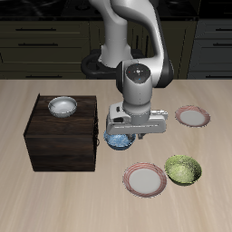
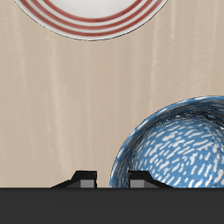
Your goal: Stack the blue bowl on the green bowl
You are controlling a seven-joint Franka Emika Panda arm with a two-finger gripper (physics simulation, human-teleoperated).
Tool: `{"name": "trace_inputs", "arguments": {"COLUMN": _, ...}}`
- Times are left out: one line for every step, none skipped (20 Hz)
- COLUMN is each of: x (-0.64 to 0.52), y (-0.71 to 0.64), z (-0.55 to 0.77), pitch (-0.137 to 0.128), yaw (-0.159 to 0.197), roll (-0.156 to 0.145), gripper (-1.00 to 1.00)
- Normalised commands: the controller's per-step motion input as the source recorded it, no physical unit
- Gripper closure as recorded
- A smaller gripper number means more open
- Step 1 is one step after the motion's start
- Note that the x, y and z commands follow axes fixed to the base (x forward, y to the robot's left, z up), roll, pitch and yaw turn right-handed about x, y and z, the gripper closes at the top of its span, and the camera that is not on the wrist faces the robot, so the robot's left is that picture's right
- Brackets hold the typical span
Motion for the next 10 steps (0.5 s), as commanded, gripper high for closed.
{"name": "trace_inputs", "arguments": {"x": -0.08, "y": -0.03, "z": 0.10, "pitch": -0.036, "yaw": 0.000, "roll": 0.014, "gripper": 1.00}}
{"name": "trace_inputs", "arguments": {"x": 0.08, "y": 0.01, "z": 0.06, "pitch": -0.005, "yaw": -0.011, "roll": -0.006, "gripper": 1.00}}
{"name": "trace_inputs", "arguments": {"x": -0.01, "y": -0.01, "z": 0.06, "pitch": -0.004, "yaw": -0.018, "roll": 0.025, "gripper": 1.00}}
{"name": "trace_inputs", "arguments": {"x": -0.04, "y": 0.00, "z": 0.06, "pitch": -0.018, "yaw": 0.008, "roll": 0.016, "gripper": 1.00}}
{"name": "trace_inputs", "arguments": {"x": 0.05, "y": -0.02, "z": 0.07, "pitch": -0.003, "yaw": -0.010, "roll": 0.006, "gripper": 1.00}}
{"name": "trace_inputs", "arguments": {"x": 0.01, "y": 0.02, "z": 0.05, "pitch": -0.019, "yaw": 0.010, "roll": 0.012, "gripper": 1.00}}
{"name": "trace_inputs", "arguments": {"x": 0.02, "y": -0.01, "z": 0.07, "pitch": -0.006, "yaw": -0.017, "roll": -0.006, "gripper": 1.00}}
{"name": "trace_inputs", "arguments": {"x": -0.02, "y": 0.03, "z": 0.11, "pitch": -0.013, "yaw": -0.001, "roll": 0.021, "gripper": 1.00}}
{"name": "trace_inputs", "arguments": {"x": -0.03, "y": 0.02, "z": 0.11, "pitch": -0.009, "yaw": -0.006, "roll": 0.013, "gripper": 1.00}}
{"name": "trace_inputs", "arguments": {"x": -0.09, "y": 0.06, "z": 0.21, "pitch": -0.025, "yaw": 0.000, "roll": 0.011, "gripper": 1.00}}
